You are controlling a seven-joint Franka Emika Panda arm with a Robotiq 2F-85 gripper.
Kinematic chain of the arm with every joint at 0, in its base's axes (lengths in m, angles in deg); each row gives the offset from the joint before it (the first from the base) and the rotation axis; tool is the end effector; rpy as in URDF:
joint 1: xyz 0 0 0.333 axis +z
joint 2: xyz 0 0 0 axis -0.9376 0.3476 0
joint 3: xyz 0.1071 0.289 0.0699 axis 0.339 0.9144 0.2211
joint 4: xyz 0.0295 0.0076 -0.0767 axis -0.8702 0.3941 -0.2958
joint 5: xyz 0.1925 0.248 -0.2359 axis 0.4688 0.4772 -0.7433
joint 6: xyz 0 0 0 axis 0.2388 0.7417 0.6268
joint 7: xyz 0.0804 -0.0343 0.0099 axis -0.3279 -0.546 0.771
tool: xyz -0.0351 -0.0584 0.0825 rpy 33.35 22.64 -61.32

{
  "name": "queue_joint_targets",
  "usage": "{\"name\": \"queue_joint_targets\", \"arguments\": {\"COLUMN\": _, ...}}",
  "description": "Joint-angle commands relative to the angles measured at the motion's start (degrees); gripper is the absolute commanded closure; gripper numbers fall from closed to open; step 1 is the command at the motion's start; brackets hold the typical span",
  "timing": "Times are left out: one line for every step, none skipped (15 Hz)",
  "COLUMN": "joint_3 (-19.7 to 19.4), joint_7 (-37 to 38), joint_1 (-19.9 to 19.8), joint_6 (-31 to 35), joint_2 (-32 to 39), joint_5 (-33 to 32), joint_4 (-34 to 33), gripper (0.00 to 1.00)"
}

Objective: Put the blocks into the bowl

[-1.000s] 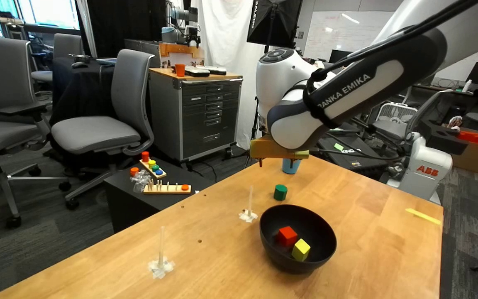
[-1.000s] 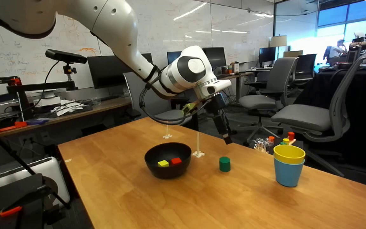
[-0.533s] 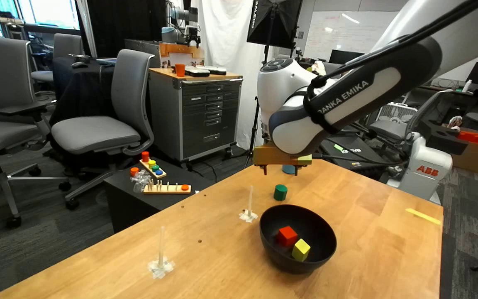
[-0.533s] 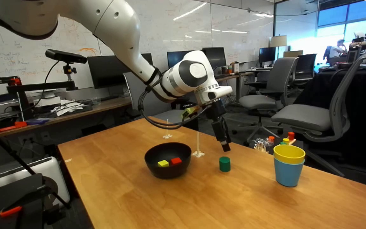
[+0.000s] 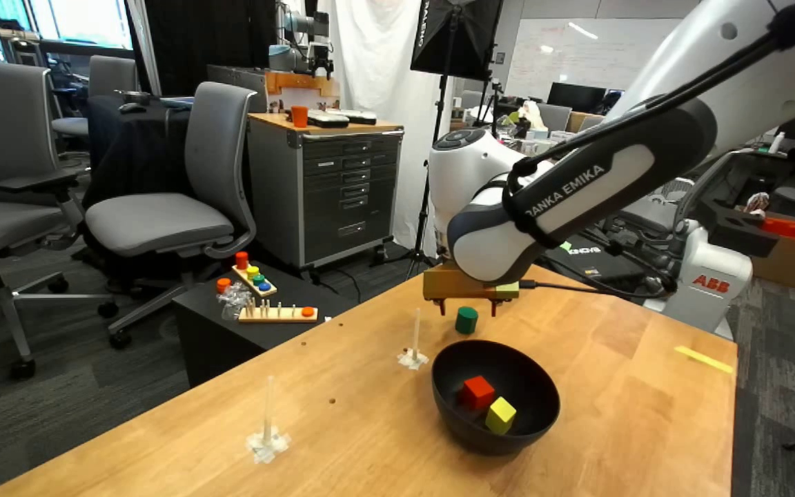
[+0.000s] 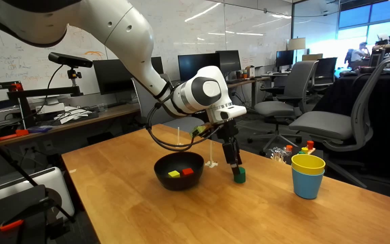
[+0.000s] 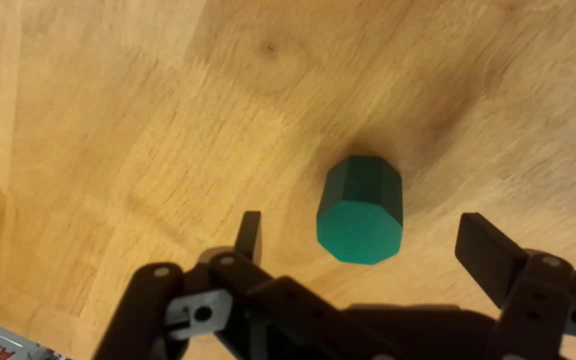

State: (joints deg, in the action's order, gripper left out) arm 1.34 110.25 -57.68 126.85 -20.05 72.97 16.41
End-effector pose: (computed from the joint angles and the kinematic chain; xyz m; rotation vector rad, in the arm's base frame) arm 0.7187 -0.0180 0.1149 2.5188 -1.2225 0.2461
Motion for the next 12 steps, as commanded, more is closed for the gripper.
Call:
{"name": "queue_joint_targets", "arguments": {"joint_3": 1.08, "joint_7": -0.62, "joint_1": -0.86, "joint_6": 0.52, "joint_2": 0.92, "joint_5": 0.09, "joint_4": -1.77, "gripper": 0.0}}
{"name": "queue_joint_targets", "arguments": {"joint_3": 1.18, "joint_7": -0.7, "joint_1": -0.91, "joint_6": 0.5, "joint_2": 0.94, "joint_5": 0.15, "joint_4": -1.8, "gripper": 0.0}}
{"name": "queue_joint_targets", "arguments": {"joint_3": 1.12, "joint_7": -0.64, "joint_1": -0.95, "joint_6": 0.61, "joint_2": 1.0, "joint_5": 0.16, "joint_4": -1.88, "gripper": 0.0}}
{"name": "queue_joint_targets", "arguments": {"joint_3": 1.0, "joint_7": -0.66, "joint_1": -0.94, "joint_6": 0.74, "joint_2": 1.08, "joint_5": 0.04, "joint_4": -1.95, "gripper": 0.0}}
{"name": "queue_joint_targets", "arguments": {"joint_3": 0.84, "joint_7": -0.66, "joint_1": -0.97, "joint_6": 0.96, "joint_2": 1.23, "joint_5": -0.1, "joint_4": -2.11, "gripper": 0.0}}
{"name": "queue_joint_targets", "arguments": {"joint_3": 0.81, "joint_7": -0.6, "joint_1": -1.11, "joint_6": 0.89, "joint_2": 1.36, "joint_5": 0.0, "joint_4": -2.27, "gripper": 0.0}}
{"name": "queue_joint_targets", "arguments": {"joint_3": 0.81, "joint_7": -0.63, "joint_1": -1.27, "joint_6": 0.84, "joint_2": 1.48, "joint_5": 0.07, "joint_4": -2.33, "gripper": 0.0}}
{"name": "queue_joint_targets", "arguments": {"joint_3": 0.96, "joint_7": -0.79, "joint_1": -1.54, "joint_6": 0.59, "joint_2": 1.65, "joint_5": 0.24, "joint_4": -2.42, "gripper": 0.0}}
{"name": "queue_joint_targets", "arguments": {"joint_3": 0.93, "joint_7": -0.71, "joint_1": -1.69, "joint_6": 0.57, "joint_2": 1.92, "joint_5": 0.28, "joint_4": -2.52, "gripper": 0.0}}
{"name": "queue_joint_targets", "arguments": {"joint_3": 0.92, "joint_7": -0.7, "joint_1": -1.9, "joint_6": 0.6, "joint_2": 2.29, "joint_5": 0.31, "joint_4": -2.74, "gripper": 0.0}}
{"name": "queue_joint_targets", "arguments": {"joint_3": 0.98, "joint_7": -0.68, "joint_1": -2.16, "joint_6": 0.41, "joint_2": 2.67, "joint_5": 0.47, "joint_4": -3.09, "gripper": 0.0}}
{"name": "queue_joint_targets", "arguments": {"joint_3": 0.92, "joint_7": -0.6, "joint_1": -2.29, "joint_6": 0.31, "joint_2": 3.0, "joint_5": 0.5, "joint_4": -3.37, "gripper": 0.0}}
